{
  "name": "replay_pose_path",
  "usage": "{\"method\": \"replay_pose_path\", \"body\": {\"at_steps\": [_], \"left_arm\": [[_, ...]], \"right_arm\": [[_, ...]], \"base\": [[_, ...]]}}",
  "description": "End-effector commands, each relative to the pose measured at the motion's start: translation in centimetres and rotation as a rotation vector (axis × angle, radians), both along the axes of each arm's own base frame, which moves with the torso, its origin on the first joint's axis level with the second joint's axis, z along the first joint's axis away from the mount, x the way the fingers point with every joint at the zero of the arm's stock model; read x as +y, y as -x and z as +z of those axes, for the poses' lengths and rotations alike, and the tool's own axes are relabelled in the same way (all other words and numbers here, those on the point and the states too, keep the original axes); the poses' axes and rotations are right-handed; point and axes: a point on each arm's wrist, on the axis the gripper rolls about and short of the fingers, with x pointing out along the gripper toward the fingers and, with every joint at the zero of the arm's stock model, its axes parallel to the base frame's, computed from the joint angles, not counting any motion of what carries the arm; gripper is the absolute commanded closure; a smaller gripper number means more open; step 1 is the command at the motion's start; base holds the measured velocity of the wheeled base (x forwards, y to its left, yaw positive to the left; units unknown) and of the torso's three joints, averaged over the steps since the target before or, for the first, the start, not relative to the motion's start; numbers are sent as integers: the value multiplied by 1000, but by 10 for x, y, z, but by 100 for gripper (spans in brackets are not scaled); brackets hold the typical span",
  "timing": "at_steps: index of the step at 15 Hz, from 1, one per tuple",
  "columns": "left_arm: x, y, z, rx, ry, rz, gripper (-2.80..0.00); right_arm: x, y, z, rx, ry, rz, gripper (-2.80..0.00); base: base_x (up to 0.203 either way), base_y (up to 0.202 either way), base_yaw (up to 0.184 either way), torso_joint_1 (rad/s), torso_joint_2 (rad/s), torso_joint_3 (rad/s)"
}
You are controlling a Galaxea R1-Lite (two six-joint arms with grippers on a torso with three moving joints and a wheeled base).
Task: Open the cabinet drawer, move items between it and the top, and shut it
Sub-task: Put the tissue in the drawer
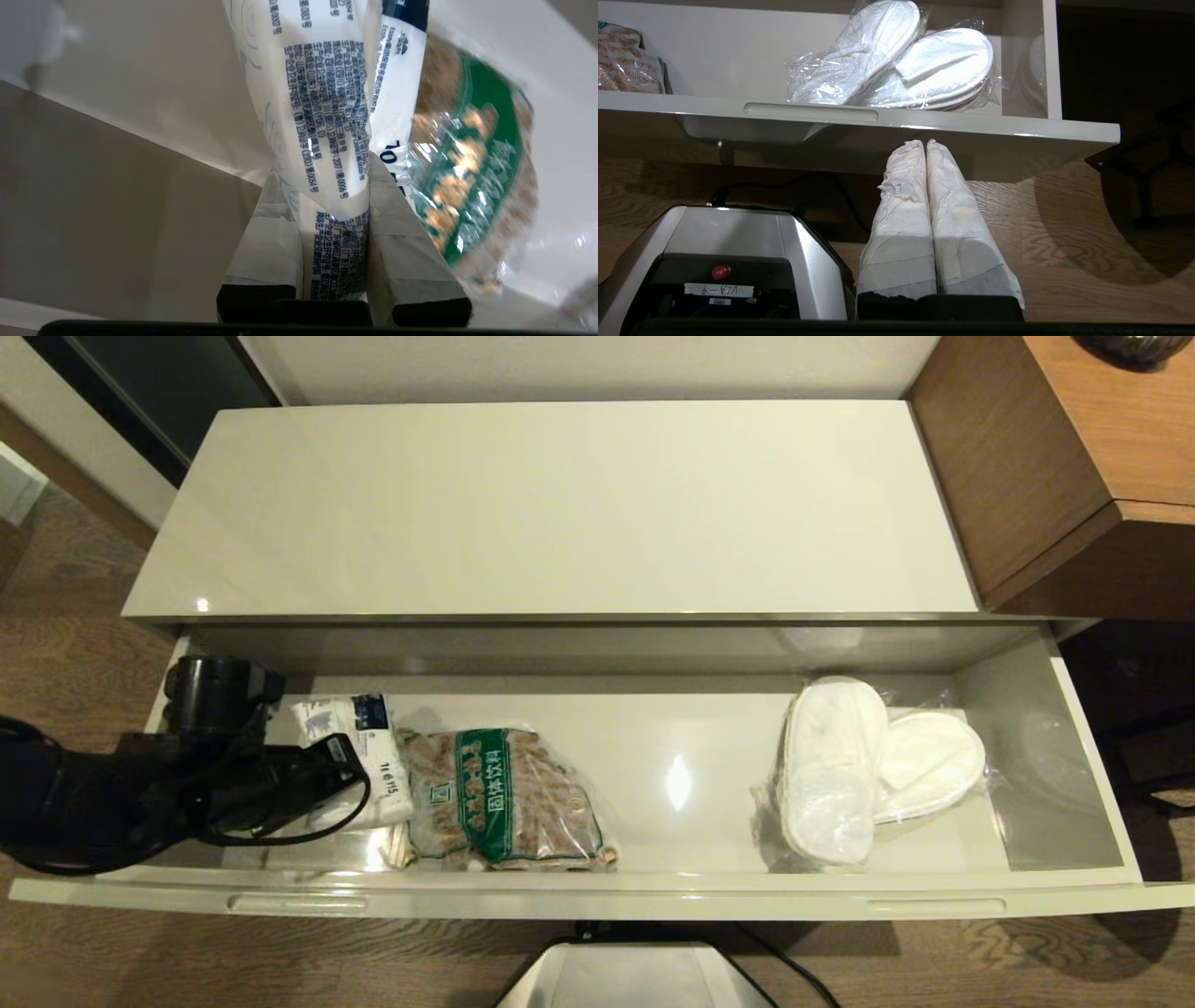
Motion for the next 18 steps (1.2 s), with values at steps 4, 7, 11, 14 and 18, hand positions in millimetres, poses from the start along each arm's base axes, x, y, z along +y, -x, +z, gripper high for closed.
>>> {"method": "replay_pose_path", "body": {"at_steps": [4, 7, 11, 14, 18], "left_arm": [[4, -4, -2, 1, 2, 16, 0], [4, -5, -1, 0, 2, 17, 0], [7, -5, -3, 5, 0, 29, 0], [10, -6, -7, 25, -11, 42, 0], [10, -7, -5, 17, -15, 51, -280]], "right_arm": [[0, 1, -1, -13, 1, 0, 0], [0, 1, -1, -13, 1, -1, 0], [0, 1, -1, -13, 0, -1, 0], [0, 1, -1, -13, 1, -1, 0], [0, 1, -1, -13, 1, -1, 0]], "base": [[0, 0, 0, 0, 0, 0], [0, 0, 0, 0, 0, 0], [0, 0, 0, 0, 0, 0], [0, 0, 0, 0, 0, 0], [0, 0, 0, 0, 0, 0]]}}
